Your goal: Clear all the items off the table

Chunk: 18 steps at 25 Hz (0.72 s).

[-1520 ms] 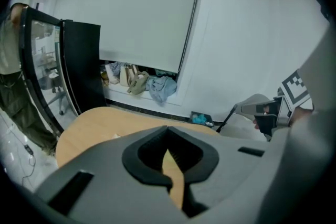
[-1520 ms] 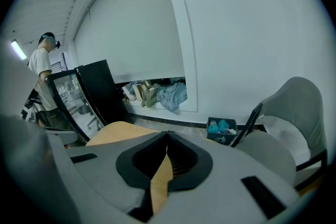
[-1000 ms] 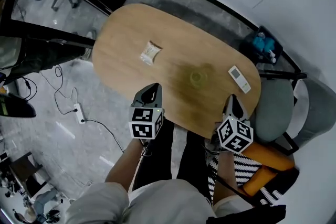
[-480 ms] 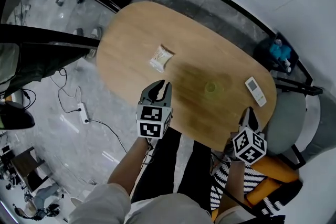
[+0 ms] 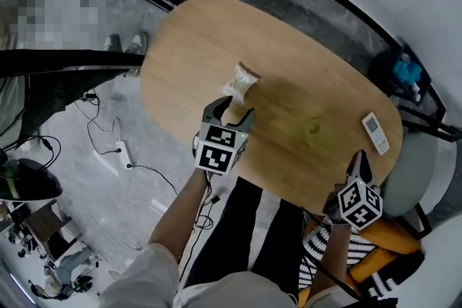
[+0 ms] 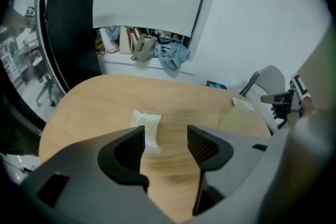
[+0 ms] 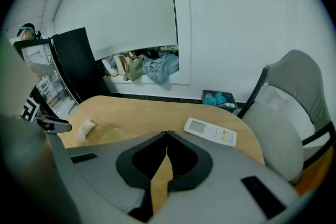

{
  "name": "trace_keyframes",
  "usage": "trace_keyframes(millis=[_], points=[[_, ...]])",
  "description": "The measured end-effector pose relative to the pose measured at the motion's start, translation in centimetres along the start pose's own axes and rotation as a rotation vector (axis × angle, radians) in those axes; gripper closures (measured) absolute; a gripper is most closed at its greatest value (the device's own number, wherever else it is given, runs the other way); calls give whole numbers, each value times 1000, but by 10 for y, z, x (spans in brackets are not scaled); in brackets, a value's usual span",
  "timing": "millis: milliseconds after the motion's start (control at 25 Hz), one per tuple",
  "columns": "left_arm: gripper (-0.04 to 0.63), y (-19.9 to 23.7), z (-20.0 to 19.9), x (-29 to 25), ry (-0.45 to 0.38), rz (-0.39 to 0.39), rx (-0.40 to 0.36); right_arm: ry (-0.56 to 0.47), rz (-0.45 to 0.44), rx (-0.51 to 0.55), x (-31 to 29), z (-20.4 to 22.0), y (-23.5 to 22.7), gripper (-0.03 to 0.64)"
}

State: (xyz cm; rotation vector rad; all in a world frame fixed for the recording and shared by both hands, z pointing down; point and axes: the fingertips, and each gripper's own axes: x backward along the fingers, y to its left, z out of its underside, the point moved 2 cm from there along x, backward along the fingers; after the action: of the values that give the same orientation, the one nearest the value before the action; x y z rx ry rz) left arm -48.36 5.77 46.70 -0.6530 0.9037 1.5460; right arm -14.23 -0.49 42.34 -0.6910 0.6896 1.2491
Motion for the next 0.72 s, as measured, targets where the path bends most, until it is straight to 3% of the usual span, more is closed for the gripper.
trace_keyframes(millis=[320,440,720], points=[[258,35,13,-44,89,-46,-31,25,33,-16,-10,11,4,592],[250,47,12,-60,115,-75,-39,45,34,-18,-15,17,4,594],[250,54,8,-85,193,-36,-21,69,34,-18,-17,23,-4,594]])
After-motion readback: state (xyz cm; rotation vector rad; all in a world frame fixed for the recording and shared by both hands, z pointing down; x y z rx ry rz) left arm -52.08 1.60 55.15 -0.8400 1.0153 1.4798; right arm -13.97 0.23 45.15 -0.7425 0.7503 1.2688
